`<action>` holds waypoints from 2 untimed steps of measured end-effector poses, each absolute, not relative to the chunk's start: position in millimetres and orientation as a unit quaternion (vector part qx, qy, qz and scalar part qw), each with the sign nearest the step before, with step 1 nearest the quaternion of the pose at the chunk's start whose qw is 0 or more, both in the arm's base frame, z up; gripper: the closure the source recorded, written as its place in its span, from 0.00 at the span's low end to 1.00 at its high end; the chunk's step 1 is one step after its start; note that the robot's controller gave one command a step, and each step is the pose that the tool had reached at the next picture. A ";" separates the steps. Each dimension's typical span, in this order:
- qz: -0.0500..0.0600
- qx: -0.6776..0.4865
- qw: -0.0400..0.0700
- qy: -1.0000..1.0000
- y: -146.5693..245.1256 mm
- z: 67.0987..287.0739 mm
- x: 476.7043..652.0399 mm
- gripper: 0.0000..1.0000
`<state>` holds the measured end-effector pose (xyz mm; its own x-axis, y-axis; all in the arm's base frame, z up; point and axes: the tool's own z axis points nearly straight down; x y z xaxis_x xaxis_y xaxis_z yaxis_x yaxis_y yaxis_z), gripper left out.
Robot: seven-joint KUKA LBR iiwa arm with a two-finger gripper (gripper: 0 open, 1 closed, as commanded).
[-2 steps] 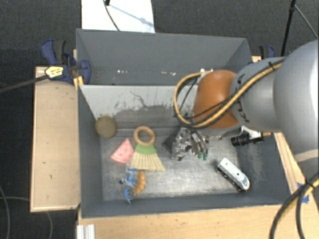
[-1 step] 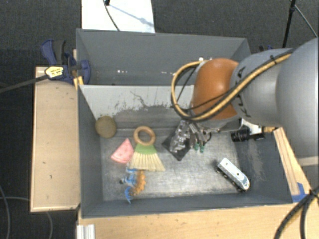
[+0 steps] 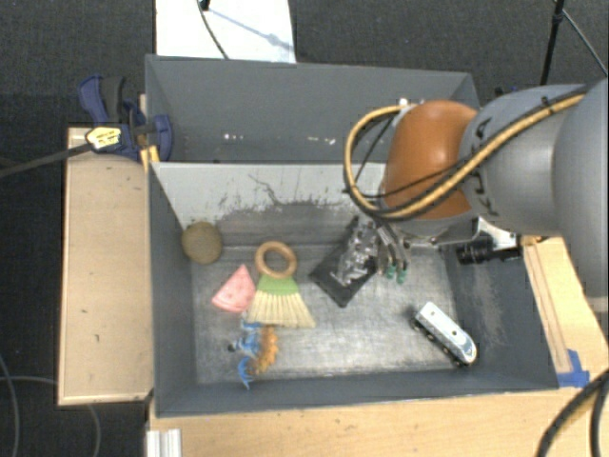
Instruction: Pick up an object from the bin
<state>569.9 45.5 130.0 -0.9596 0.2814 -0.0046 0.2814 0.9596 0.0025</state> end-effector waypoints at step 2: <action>0.001 0.169 0.004 0.986 47.1 224.6 557.0 1.00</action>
Offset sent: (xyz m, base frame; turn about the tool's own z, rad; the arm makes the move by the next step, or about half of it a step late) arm -0.0020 -0.0098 0.0385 0.2260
